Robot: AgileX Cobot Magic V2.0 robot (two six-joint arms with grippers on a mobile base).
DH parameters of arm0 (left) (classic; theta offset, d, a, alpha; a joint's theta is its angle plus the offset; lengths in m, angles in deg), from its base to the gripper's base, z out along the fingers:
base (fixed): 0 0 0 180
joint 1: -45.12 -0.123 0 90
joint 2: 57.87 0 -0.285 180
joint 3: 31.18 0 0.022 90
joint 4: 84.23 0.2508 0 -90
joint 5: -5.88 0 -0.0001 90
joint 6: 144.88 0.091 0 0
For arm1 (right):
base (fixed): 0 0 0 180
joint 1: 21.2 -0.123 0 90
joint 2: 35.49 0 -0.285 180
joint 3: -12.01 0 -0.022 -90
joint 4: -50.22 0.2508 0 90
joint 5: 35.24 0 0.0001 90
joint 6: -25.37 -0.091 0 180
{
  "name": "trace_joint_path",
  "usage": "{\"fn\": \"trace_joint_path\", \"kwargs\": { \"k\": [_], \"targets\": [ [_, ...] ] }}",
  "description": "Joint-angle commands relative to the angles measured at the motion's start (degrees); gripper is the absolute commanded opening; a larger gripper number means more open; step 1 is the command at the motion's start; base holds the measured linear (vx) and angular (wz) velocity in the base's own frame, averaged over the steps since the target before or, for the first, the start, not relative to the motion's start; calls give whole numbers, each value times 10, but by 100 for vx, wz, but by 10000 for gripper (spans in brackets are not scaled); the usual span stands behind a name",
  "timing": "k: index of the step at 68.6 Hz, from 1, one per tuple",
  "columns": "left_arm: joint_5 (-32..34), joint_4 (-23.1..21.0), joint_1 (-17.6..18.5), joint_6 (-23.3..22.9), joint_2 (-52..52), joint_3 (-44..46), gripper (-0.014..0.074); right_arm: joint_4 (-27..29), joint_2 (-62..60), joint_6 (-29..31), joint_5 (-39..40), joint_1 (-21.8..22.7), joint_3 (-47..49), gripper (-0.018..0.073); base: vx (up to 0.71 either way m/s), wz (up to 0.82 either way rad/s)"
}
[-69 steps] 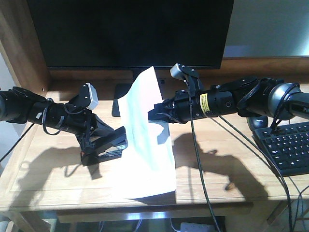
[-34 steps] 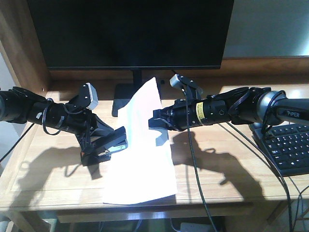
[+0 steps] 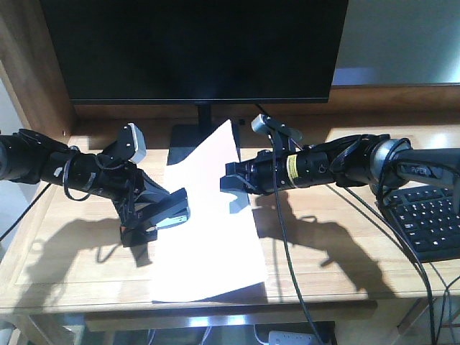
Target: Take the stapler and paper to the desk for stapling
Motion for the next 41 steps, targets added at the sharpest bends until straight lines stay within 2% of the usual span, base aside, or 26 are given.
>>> {"fn": "trace_joint_path", "kwargs": {
  "k": [1,8,16,31,41],
  "targets": [
    [-16,-32,1,-5,-33,13,-7,20,-26,-2,9,2,25,17,0,0],
    [-16,-32,1,-5,-33,13,-7,14,-20,-8,8,2,29,51,0,0],
    [-16,-32,1,-5,-33,13,-7,-5,-20,-9,-7,2,29,136,0,0],
    [-16,-32,1,-5,-33,13,-7,-37,-20,-9,-49,2,29,421,0,0],
    [-16,-32,1,-5,-33,13,-7,-56,-30,-5,-75,2,29,575,0,0]
  ]
}}
